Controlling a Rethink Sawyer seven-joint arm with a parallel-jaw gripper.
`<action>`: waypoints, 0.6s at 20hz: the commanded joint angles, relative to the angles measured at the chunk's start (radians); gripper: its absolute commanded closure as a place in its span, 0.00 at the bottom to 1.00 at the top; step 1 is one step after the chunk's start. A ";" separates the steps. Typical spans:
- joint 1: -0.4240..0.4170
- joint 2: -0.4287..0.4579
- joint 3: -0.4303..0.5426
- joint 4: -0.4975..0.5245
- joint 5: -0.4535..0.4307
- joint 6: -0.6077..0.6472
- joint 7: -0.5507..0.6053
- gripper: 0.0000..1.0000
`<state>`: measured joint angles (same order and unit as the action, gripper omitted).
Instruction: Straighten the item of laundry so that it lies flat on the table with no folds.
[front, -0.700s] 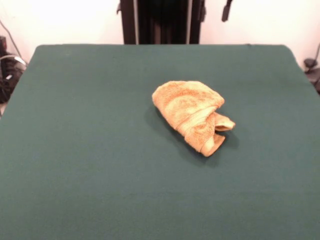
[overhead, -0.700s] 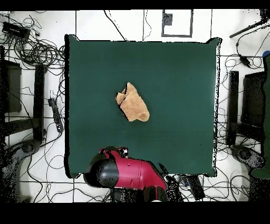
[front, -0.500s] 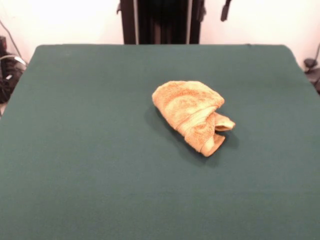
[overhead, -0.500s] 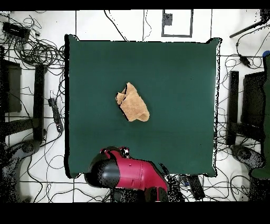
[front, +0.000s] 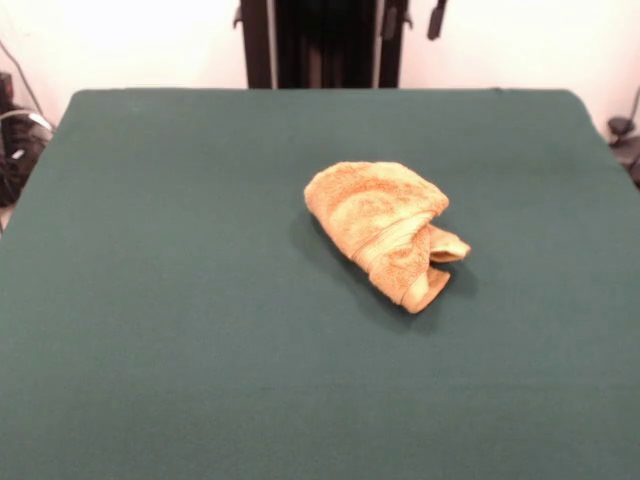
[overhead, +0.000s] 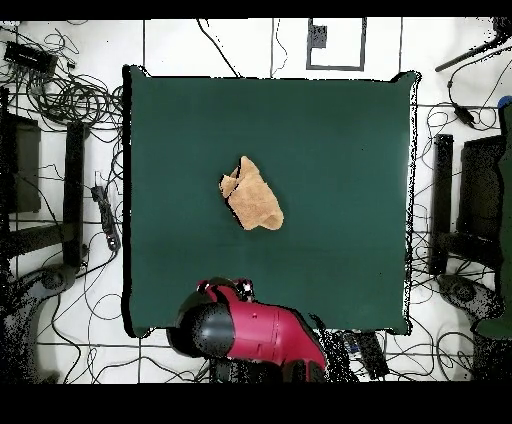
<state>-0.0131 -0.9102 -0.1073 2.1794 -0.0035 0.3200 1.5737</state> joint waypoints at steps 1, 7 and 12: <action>0.004 0.073 0.032 -0.021 0.006 -0.013 0.178 0.00; -0.007 0.117 0.048 -0.019 0.008 -0.076 0.182 0.00; -0.009 0.150 0.066 -0.001 0.009 -0.134 0.194 0.00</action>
<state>-0.0212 -0.8282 -0.1160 2.1791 -0.0033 0.2950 1.5737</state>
